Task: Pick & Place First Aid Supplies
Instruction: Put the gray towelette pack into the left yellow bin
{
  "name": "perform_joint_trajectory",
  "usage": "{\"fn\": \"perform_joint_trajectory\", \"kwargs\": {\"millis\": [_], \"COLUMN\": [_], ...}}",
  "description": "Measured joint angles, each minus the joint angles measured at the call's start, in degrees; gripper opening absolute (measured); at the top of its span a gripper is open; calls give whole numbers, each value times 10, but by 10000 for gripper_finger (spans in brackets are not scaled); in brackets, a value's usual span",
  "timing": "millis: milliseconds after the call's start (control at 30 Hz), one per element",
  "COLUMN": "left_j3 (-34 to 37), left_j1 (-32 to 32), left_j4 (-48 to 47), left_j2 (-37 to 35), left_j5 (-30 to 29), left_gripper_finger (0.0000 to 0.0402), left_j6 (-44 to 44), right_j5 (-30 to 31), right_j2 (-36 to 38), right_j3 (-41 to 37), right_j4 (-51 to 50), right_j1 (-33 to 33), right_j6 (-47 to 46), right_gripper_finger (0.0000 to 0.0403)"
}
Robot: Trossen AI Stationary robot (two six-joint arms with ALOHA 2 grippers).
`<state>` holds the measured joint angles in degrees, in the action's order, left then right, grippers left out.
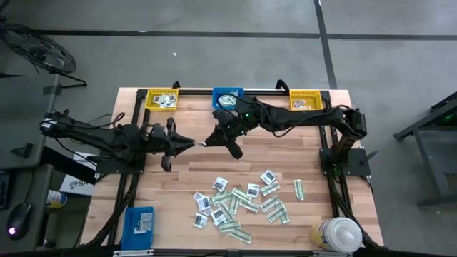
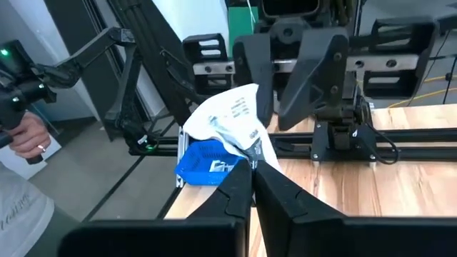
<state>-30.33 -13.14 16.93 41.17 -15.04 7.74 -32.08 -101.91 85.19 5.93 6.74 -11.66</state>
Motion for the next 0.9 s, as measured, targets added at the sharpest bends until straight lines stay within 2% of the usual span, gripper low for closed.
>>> {"fn": "perform_joint_trajectory", "kwargs": {"millis": [333,500,767,900], "left_j3": [0,0,0,0], "left_j1": [0,0,0,0], "left_j4": [15,16,39,49], "left_j2": [0,4,4,19], "left_j5": [33,27,6,10], "left_gripper_finger": [46,50,123,144], "left_j6": [0,-7,-24,-25], "right_j5": [-7,-7,-4,8], "right_j2": [0,0,0,0], "right_j3": [0,0,0,0], "right_j4": [20,23,23,23], "right_j1": [0,0,0,0], "right_j6": [-4,-13,-13,-13], "right_gripper_finger": [3,8,3,7]}}
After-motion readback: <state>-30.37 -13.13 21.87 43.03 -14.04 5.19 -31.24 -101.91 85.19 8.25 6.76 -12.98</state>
